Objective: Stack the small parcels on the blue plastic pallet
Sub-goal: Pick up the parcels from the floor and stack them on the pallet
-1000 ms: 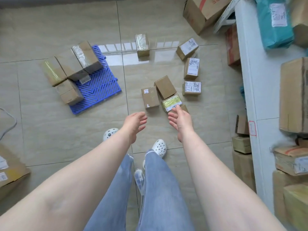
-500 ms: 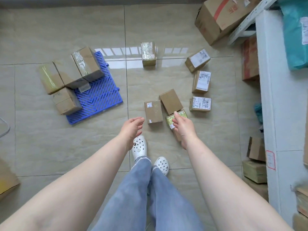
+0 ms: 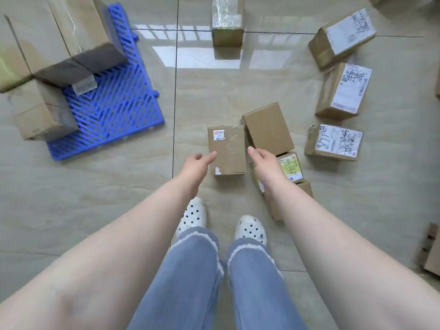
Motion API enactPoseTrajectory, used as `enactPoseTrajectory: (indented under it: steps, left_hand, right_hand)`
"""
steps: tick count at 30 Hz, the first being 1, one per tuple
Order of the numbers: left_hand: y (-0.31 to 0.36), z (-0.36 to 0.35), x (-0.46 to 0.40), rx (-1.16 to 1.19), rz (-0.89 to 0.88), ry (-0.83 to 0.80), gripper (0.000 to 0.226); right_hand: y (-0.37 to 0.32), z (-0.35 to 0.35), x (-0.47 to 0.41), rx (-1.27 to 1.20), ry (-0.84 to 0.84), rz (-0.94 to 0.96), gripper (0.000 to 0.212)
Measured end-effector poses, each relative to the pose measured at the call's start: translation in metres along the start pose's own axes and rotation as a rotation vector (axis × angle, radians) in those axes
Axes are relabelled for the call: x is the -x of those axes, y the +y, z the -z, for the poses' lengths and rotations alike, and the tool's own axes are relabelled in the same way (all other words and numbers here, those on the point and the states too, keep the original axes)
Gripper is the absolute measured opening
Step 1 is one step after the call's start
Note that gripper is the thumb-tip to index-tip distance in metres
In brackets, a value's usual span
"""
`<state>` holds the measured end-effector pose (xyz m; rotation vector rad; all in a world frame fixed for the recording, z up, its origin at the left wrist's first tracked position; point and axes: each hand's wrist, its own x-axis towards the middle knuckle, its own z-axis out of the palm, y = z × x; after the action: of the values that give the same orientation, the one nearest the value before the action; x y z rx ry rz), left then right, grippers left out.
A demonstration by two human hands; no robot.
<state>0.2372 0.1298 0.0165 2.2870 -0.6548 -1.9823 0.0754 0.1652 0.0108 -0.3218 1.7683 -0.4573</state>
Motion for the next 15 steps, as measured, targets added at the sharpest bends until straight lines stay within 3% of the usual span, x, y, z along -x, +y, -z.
enactPoseTrajectory:
  steps: [4,8,15]
  left_hand:
    - [-0.013,-0.015,-0.054,-0.013,0.02,-0.008,0.075]
    - [-0.017,-0.026,-0.08,0.001,-0.011,-0.041,0.05]
    - [-0.002,-0.021,-0.049,0.054,-0.014,0.04,0.057]
  right_hand:
    - [0.013,-0.02,-0.05,0.039,-0.008,0.005,0.06]
    - [0.024,-0.034,-0.073,0.068,-0.008,-0.014,0.052]
    - [0.008,-0.027,-0.045,0.056,0.006,0.004,0.037]
